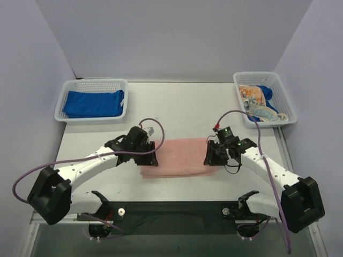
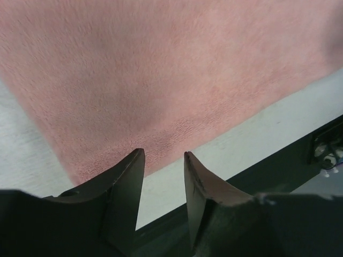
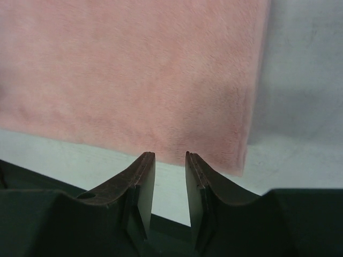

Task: Fold and stack the towels
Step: Fold the towel

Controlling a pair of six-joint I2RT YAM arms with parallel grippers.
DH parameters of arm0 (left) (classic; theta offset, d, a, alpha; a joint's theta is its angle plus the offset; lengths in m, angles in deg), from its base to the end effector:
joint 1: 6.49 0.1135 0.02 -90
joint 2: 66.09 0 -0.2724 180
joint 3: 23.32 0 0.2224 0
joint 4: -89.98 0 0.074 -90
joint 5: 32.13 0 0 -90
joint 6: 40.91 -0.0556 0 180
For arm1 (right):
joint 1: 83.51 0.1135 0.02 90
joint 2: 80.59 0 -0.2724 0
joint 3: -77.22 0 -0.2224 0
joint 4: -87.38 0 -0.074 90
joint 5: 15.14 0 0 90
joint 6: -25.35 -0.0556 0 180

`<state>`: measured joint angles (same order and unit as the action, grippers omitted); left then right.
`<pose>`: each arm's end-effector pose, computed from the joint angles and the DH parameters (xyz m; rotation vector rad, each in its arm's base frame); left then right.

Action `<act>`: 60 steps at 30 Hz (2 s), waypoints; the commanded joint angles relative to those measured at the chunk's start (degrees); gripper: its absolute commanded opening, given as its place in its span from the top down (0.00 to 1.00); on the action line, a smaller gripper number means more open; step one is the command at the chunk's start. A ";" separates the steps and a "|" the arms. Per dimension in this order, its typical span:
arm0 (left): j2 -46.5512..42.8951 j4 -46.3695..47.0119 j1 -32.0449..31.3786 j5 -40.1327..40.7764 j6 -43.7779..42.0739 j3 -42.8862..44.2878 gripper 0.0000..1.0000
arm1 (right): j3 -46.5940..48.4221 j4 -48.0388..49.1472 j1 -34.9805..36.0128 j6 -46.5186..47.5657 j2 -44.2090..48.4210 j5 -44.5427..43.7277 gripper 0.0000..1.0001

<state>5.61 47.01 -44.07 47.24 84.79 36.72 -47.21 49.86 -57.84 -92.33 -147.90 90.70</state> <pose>0.1734 -0.1464 0.2223 0.1228 2.6644 -0.7063 0.1880 0.1072 0.2230 -0.0862 2.5299 0.7356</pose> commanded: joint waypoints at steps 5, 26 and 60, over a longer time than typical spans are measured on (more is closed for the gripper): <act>4.41 3.49 -1.79 3.95 1.39 -9.66 0.65 | -12.40 5.87 0.26 -4.04 1.82 -2.83 0.76; -13.08 -2.49 -1.88 6.15 0.51 -6.32 0.18 | -0.64 2.44 5.69 -6.77 8.09 2.97 0.75; -16.42 1.73 2.51 9.66 5.87 -12.39 0.40 | -17.06 14.48 0.43 -6.94 7.55 2.71 0.77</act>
<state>-11.15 47.84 -42.02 54.93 90.71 21.77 -61.59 68.46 -56.59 -99.13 -139.24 95.44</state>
